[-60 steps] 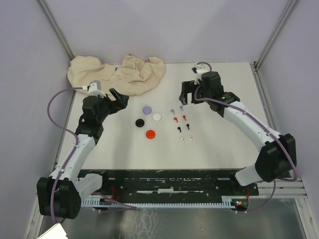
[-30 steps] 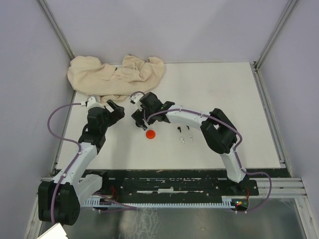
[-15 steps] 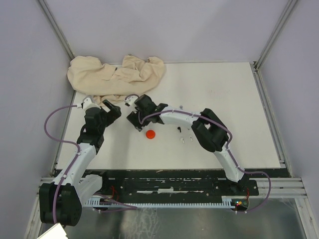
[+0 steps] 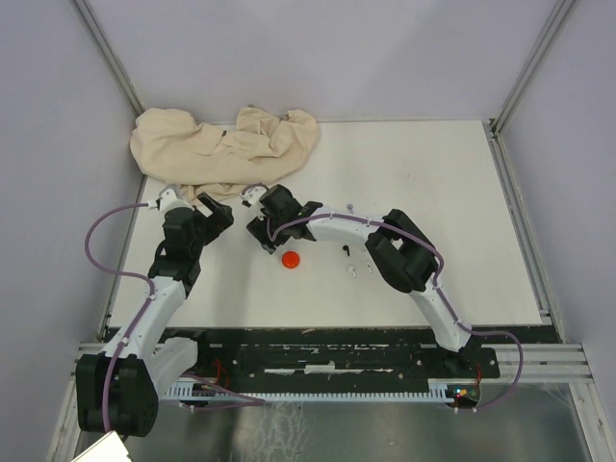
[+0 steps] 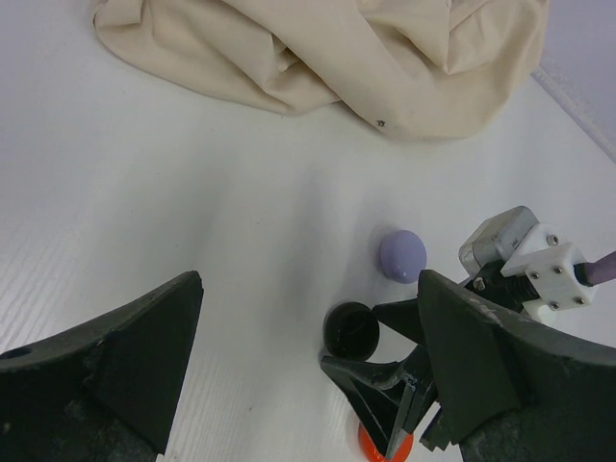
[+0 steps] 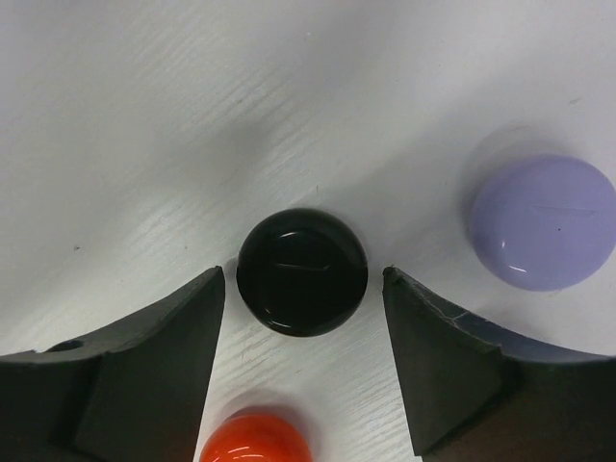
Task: Insert the wireless bluetooth earbuds into the charging case
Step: Pick up the charging case at the center of the board, then open the charging case.
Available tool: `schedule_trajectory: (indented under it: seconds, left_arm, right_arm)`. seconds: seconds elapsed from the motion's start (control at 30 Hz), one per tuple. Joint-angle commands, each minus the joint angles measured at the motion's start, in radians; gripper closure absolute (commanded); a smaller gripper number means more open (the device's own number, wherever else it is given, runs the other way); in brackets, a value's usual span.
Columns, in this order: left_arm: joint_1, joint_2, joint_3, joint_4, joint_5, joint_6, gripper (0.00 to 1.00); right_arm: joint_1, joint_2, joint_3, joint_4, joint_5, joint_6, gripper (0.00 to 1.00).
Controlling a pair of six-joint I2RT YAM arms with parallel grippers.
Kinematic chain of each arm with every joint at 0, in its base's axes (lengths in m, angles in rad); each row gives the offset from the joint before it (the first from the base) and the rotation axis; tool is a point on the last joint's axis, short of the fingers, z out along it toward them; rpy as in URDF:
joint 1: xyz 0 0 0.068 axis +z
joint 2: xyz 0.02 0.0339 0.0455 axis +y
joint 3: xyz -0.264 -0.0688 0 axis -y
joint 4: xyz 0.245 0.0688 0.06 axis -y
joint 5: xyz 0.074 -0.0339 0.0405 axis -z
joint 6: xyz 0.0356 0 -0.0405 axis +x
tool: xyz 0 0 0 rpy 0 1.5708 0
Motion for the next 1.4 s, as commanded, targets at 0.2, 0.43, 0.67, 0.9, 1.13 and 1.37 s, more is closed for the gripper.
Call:
schedule_trajectory:
  seconds: [0.2, 0.43, 0.67, 0.9, 1.13, 1.37]
  left_arm:
    - [0.009, -0.016, -0.003, 0.025, -0.018, -0.018, 0.02]
    - [0.011, -0.007, 0.003, 0.036, -0.010, -0.003, 0.02]
    - [0.016, 0.037, 0.050, 0.055, 0.113, 0.024, 0.01]
    - [0.022, 0.112, 0.069, 0.176, 0.332, -0.014, 0.01]
    - [0.023, 0.160, 0.024, 0.434, 0.539, -0.114, 0.08]
    - [0.022, 0.216, 0.022, 0.594, 0.669, -0.195, 0.22]
  right_arm:
    - [0.006, 0.015, 0.037, 0.039, 0.008, 0.012, 0.39]
    - [0.004, -0.024, 0.025, 0.048, 0.000, -0.016, 0.65]
    - [-0.024, -0.215, -0.081, 0.112, -0.057, -0.081, 0.76]
    - [-0.110, -0.410, -0.223, 0.183, -0.204, -0.065, 0.79]
    - [-0.159, -0.491, -0.313, 0.206, -0.277, -0.096, 0.94]
    - [-0.177, -0.495, -0.322, 0.211, -0.349, -0.073, 0.98]
